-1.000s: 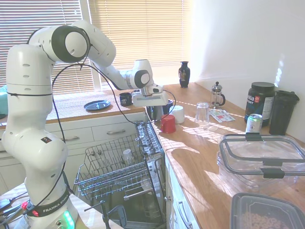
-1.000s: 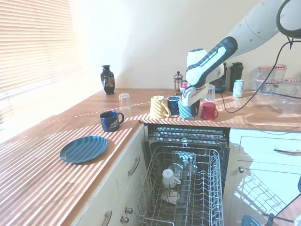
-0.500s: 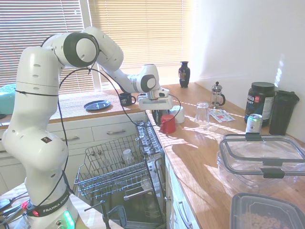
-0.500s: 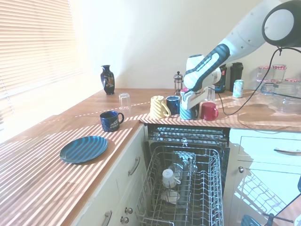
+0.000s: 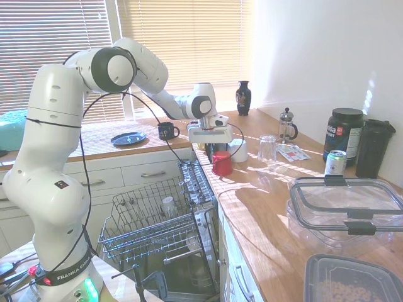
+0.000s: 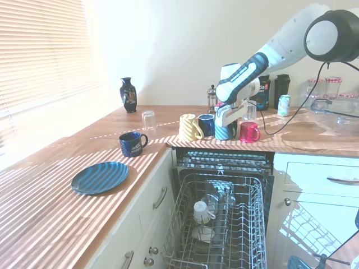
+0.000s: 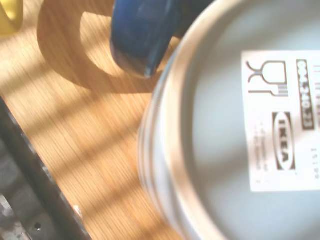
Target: Remove a mug cup out of the dishwasher
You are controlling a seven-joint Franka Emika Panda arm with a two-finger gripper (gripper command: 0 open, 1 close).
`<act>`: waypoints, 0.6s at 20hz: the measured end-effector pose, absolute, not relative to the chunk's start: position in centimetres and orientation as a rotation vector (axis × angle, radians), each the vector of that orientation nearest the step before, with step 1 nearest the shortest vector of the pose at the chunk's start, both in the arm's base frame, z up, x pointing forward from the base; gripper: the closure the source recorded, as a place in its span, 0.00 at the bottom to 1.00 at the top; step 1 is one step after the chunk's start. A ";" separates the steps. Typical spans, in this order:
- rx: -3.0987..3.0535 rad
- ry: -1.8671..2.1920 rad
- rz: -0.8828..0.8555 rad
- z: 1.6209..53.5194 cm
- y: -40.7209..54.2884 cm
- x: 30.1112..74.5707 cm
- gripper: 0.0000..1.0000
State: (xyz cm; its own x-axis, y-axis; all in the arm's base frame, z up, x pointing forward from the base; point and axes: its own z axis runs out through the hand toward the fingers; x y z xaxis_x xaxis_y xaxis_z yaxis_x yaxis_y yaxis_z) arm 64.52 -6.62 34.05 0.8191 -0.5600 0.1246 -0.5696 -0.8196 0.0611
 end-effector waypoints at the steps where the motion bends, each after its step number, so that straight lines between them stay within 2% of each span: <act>1: 2.903 -0.907 0.152 33.9 -6.6 64.5 0.00; 7: 2.890 -0.933 0.169 34.1 -6.6 64.6 0.00; 12: 2.875 -0.967 0.236 36.9 -6.4 63.0 0.00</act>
State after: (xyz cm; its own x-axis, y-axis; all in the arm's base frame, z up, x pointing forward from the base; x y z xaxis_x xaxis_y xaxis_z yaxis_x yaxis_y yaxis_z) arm 63.02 -6.43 36.95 0.7865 -0.5914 0.1778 -0.6068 -0.7936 0.0443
